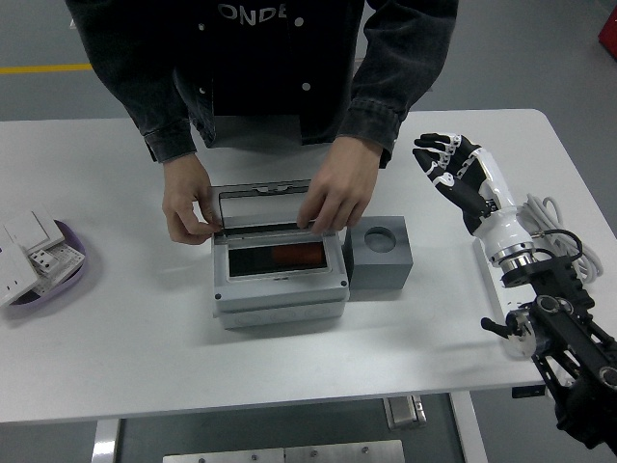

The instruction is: Pick up the cylinder from the cube,place it in the box,flap close box

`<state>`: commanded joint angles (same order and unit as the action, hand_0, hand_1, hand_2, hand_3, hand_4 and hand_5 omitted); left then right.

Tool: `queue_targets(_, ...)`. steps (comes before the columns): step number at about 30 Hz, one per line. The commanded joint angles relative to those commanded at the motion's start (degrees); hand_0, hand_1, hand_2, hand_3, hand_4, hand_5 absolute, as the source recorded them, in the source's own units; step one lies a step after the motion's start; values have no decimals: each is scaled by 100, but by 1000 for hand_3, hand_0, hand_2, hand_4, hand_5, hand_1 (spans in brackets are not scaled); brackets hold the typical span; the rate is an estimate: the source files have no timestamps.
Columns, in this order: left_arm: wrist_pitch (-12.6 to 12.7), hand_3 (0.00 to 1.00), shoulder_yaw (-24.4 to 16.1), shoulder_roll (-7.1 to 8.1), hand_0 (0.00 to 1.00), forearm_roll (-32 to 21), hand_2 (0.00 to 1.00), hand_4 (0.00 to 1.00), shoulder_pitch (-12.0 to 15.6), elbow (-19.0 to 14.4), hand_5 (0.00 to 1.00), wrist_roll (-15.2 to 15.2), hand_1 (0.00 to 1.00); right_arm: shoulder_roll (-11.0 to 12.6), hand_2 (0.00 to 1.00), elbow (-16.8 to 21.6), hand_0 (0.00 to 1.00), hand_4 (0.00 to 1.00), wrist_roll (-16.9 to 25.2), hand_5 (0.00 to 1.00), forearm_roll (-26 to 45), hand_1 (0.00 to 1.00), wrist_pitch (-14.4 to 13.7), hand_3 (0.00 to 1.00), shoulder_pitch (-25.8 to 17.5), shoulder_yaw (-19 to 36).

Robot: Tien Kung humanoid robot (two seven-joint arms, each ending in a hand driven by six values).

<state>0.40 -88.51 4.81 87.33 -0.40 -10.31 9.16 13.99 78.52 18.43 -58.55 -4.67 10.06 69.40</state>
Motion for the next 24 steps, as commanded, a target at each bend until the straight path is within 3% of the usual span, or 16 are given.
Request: queue_targets(24,7,626,27,-1,590,-41,607,646,11,0,173,8,610,-38,644,-29,742,846,-32,298,-105,655,-67,572,-30,77)
